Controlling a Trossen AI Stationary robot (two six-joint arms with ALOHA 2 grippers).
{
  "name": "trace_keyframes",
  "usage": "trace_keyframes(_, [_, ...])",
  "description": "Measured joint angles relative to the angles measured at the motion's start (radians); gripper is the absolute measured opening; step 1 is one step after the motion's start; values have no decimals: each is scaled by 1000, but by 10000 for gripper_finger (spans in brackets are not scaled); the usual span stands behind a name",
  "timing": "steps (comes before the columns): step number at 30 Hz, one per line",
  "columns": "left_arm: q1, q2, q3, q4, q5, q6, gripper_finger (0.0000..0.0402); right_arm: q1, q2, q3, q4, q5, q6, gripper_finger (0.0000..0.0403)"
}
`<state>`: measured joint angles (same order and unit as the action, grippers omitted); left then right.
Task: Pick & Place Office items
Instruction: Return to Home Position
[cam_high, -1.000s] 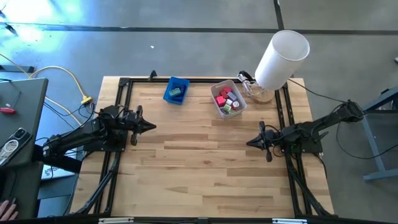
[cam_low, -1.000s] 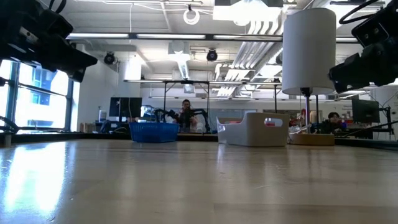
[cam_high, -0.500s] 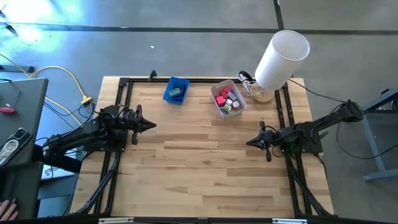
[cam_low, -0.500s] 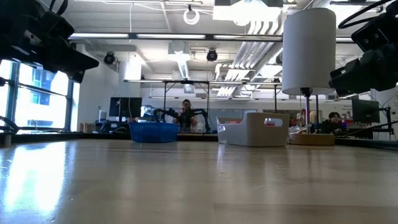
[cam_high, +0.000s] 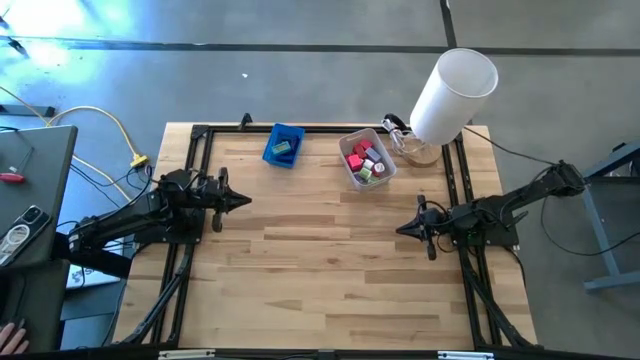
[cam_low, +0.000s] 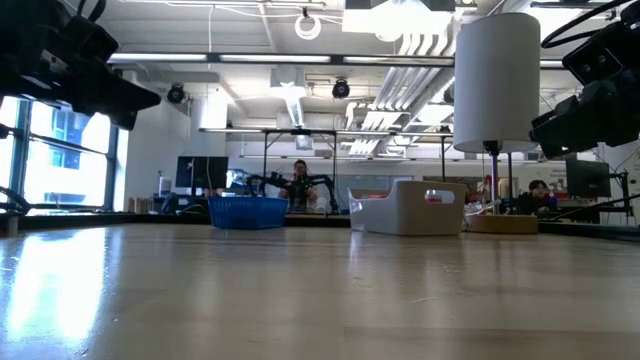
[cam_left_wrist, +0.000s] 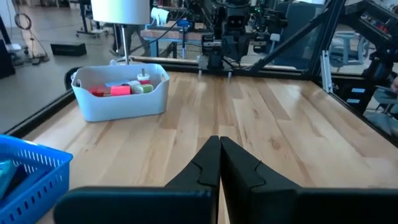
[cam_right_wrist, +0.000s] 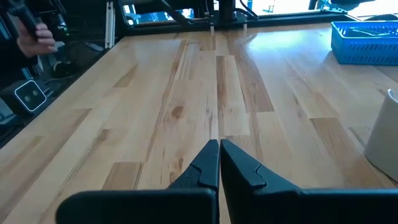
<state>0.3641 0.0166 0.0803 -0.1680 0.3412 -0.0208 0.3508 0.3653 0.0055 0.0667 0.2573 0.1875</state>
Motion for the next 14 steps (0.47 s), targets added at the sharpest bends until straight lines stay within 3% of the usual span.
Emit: trace_keyframes(14, [0,0,-6,206,2,-10,0,0,0,0,-2,1,24,2])
